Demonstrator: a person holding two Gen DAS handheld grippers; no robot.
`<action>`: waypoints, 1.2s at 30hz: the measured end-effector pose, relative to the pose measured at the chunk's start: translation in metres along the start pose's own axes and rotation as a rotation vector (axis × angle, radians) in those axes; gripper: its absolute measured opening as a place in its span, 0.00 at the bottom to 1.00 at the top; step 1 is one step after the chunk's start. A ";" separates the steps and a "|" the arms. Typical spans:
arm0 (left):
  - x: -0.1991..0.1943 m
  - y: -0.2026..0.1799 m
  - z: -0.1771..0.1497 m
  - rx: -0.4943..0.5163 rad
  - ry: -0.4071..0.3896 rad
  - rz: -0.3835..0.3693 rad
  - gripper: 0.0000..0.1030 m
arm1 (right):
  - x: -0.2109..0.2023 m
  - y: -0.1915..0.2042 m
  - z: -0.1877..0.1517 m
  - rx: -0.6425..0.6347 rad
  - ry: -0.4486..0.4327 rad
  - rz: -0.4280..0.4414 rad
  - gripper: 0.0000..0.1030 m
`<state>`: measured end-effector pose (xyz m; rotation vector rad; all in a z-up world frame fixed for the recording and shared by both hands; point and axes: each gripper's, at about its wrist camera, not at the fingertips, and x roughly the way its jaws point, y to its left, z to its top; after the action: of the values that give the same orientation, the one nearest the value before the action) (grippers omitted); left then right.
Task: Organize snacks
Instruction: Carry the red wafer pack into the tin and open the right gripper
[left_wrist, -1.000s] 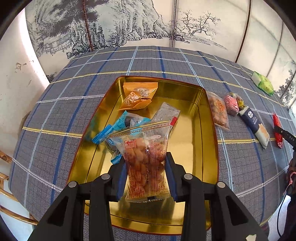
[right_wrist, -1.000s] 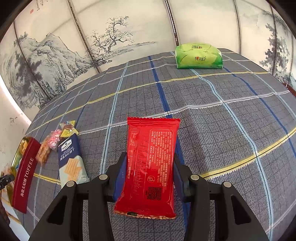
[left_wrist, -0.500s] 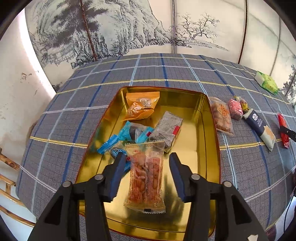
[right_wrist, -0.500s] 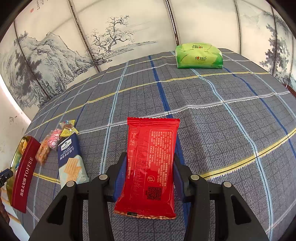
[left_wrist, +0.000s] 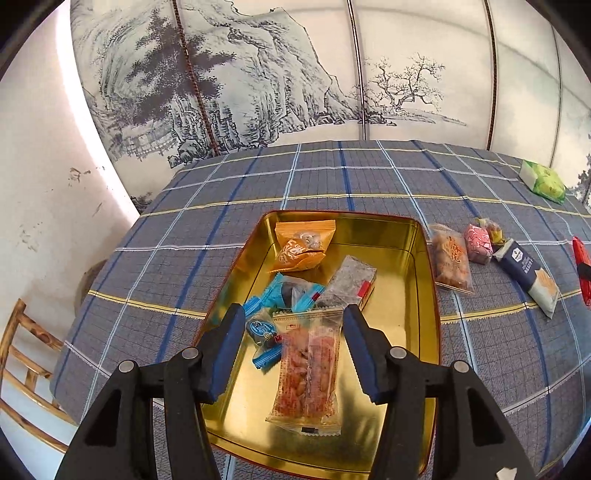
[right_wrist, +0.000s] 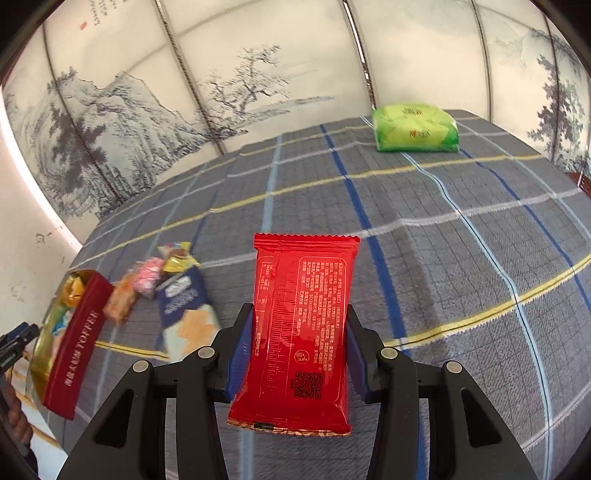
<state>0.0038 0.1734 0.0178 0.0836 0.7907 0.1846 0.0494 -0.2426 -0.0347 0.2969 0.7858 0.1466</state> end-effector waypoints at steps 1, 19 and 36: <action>0.000 0.001 0.000 -0.006 -0.002 0.001 0.50 | -0.005 0.006 0.002 -0.006 -0.006 0.016 0.45; 0.001 0.046 -0.017 -0.101 -0.023 0.043 0.65 | 0.001 0.214 -0.003 -0.239 0.095 0.409 0.45; 0.002 0.074 -0.031 -0.139 -0.020 0.079 0.71 | 0.062 0.305 -0.017 -0.314 0.248 0.484 0.45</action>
<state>-0.0269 0.2471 0.0048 -0.0144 0.7530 0.3127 0.0742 0.0651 0.0085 0.1665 0.9102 0.7671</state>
